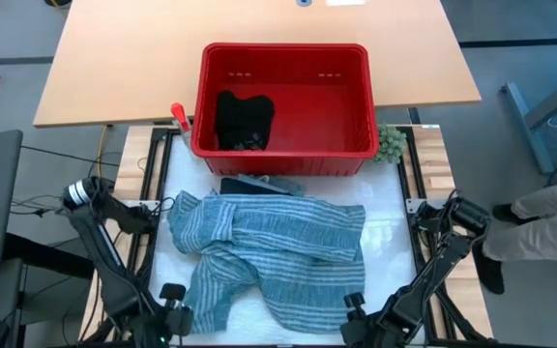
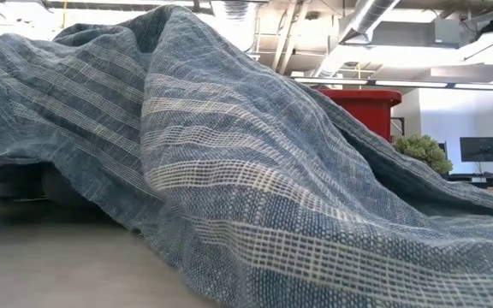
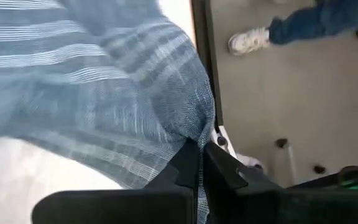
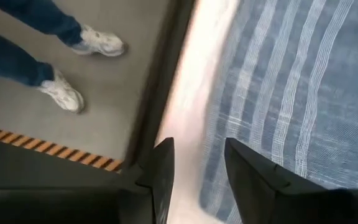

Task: Fold Laundry from Bin
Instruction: Fold the blue and white patterned shirt

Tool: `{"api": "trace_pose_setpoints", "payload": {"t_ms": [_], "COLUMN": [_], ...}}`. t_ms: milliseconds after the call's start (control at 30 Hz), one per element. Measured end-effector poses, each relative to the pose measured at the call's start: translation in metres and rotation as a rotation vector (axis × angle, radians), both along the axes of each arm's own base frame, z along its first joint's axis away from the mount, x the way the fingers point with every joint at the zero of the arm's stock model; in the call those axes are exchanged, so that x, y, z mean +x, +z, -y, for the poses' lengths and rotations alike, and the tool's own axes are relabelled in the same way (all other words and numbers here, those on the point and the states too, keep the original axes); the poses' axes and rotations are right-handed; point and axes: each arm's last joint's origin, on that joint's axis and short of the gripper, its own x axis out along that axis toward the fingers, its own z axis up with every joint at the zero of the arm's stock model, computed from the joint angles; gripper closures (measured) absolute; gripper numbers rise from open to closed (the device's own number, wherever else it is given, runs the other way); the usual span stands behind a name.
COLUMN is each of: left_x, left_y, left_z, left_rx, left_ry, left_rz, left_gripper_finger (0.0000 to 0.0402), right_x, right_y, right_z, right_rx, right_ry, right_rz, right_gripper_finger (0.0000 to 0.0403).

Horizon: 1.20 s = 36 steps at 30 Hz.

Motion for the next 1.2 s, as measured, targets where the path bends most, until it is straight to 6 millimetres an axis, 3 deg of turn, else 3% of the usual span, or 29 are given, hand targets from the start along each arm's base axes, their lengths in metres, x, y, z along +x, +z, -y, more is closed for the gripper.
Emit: {"api": "trace_pose_setpoints", "payload": {"t_ms": [167, 267, 433, 533, 600, 767, 967, 1200], "left_x": [-0.010, -0.020, -0.044, -0.057, -0.064, -0.073, -0.082, -0.091], "left_y": [0.034, 0.054, 0.085, 0.104, 0.117, 0.156, 0.206, 0.244], "left_z": [-0.025, -0.041, -0.069, -0.088, -0.100, -0.131, -0.159, -0.182], "left_rx": [-0.069, -0.132, -0.239, -0.297, -0.329, -0.364, -0.330, -0.284], "left_ry": [0.118, 0.195, 0.337, 0.411, 0.454, 0.515, 0.485, 0.435], "left_rz": [0.003, -0.005, -0.003, 0.113, 0.225, 0.522, 0.804, 0.976], "left_gripper_finger": [0.0401, 0.0401, 0.0401, 0.0401, 0.0401, 0.0401, 0.0401, 0.0401], "right_x": [0.001, 0.001, -0.004, -0.011, -0.014, -0.026, -0.042, -0.051], "right_y": [-0.025, -0.034, -0.031, -0.022, -0.010, 0.041, 0.104, 0.137], "right_z": [0.003, 0.002, 0.007, 0.010, 0.012, 0.017, 0.041, 0.076], "right_rx": [-0.014, -0.019, 0.004, 0.028, 0.077, 0.258, 0.446, 0.479], "right_ry": [0.004, -0.024, -0.152, -0.180, -0.190, -0.172, -0.212, -0.344], "right_rz": [-0.035, -0.066, -0.138, -0.196, -0.226, -0.202, -0.116, -0.037], "right_gripper_finger": [0.0248, 0.0274, 0.0379, 0.0383, 0.0384, 0.0386, 0.0386, 0.0386]}}
